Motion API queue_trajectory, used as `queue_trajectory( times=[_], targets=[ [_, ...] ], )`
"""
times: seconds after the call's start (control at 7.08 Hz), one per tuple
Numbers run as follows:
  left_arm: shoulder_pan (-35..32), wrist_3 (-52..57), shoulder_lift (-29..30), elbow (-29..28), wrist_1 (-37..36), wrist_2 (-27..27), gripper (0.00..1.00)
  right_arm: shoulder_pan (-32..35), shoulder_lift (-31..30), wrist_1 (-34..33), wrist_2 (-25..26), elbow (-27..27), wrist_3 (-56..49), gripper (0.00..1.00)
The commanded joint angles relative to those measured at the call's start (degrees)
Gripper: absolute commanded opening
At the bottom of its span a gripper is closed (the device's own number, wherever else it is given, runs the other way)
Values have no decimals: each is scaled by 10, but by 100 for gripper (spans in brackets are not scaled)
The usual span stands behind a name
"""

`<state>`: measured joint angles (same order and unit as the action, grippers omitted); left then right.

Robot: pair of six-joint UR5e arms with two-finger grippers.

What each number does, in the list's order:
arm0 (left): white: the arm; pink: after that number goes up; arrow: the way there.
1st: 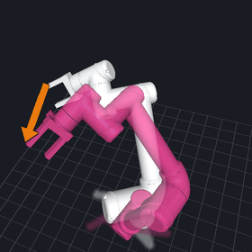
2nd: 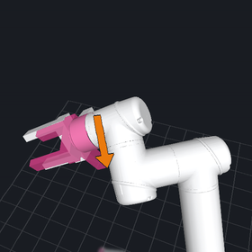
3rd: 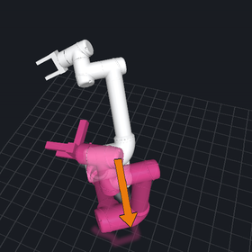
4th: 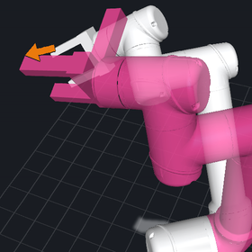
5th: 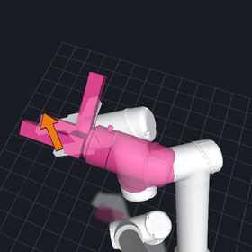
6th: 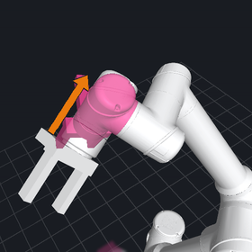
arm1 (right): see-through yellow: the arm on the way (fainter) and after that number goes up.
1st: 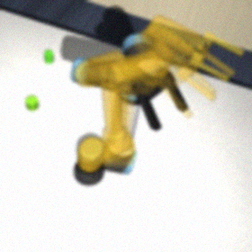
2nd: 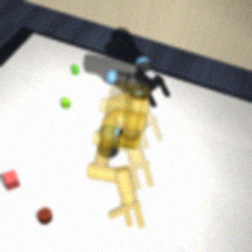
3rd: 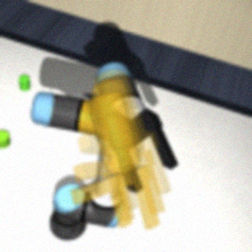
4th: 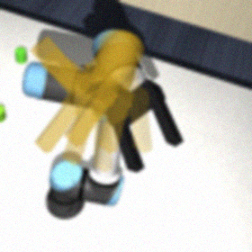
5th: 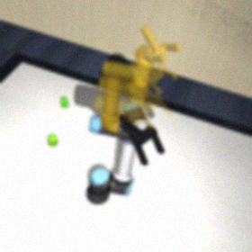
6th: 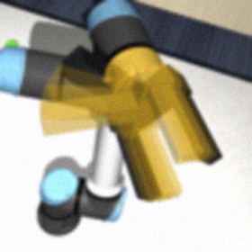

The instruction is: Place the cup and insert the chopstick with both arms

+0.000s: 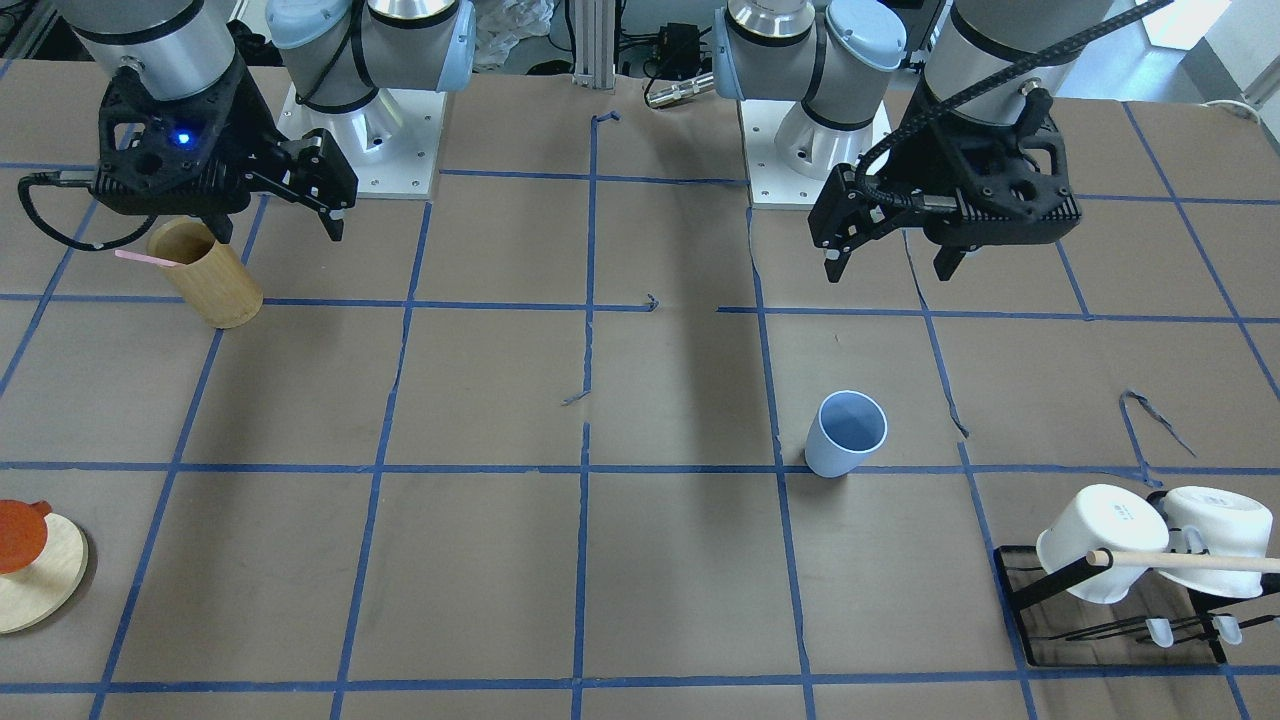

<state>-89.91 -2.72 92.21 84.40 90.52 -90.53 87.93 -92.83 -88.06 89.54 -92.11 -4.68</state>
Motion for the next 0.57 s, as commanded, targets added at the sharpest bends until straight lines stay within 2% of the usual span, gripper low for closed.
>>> queue_trajectory(
  times=[0.0,0.42],
  targets=[
    [0,0,0,1,1,-1,100,0,1,-4,-1,0,-1,100],
    [0,0,0,1,1,-2,100,0,1,-3,1,0,1,100]
  ],
)
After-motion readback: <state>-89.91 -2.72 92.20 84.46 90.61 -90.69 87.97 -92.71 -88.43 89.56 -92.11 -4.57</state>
